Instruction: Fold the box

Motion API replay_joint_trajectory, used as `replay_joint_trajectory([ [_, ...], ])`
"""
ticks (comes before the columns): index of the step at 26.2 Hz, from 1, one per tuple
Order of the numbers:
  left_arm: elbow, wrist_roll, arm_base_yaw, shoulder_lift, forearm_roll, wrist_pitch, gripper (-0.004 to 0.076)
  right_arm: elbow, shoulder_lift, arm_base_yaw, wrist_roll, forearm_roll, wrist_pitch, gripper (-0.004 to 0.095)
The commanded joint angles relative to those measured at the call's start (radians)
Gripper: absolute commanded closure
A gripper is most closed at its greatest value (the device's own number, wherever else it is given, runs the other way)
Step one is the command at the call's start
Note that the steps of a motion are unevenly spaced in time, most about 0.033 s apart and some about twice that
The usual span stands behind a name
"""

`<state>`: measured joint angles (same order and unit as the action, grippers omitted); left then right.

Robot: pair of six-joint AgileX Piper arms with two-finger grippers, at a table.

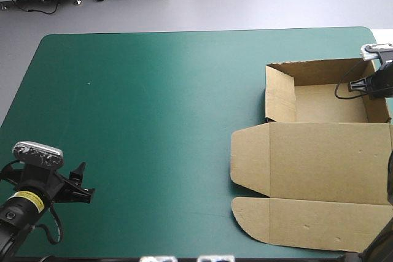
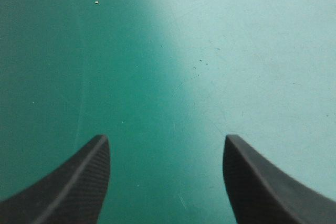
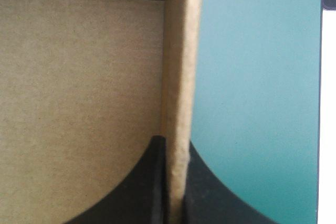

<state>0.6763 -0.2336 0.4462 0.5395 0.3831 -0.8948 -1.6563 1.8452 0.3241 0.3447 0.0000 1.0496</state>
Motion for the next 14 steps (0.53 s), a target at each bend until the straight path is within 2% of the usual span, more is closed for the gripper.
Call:
replay_joint_trajectory([
  [1, 0.028, -0.01, 0.005, 0.007, 0.018, 0.046, 0.0279, -0.032, -0.006, 0.039, 0.021, -0.011, -0.048, 0.0933],
  [5, 0.028, -0.017, 0.005, 0.007, 0.018, 0.025, 0.0279, -0.032, 0.035, 0.048, 0.054, 0.023, -0.037, 0.0921],
  [8, 0.028, -0.017, 0.005, 0.007, 0.018, 0.024, 0.0279, -0.032, 0.035, 0.048, 0.117, 0.04, -0.023, 0.0821],
  [11, 0.028, -0.017, 0.005, 0.007, 0.018, 0.024, 0.0279, -0.035, 0.035, 0.048, 0.155, 0.04, -0.009, 0.0575],
  [13, 0.028, -0.017, 0.005, 0.007, 0.018, 0.024, 0.0279, -0.05, 0.035, 0.048, 0.14, 0.042, -0.009, 0.0356],
  [14, 0.028, -0.017, 0.005, 0.007, 0.02, 0.026, 0.0279, -0.063, 0.035, 0.048, 0.123, 0.048, -0.009, 0.0286],
])
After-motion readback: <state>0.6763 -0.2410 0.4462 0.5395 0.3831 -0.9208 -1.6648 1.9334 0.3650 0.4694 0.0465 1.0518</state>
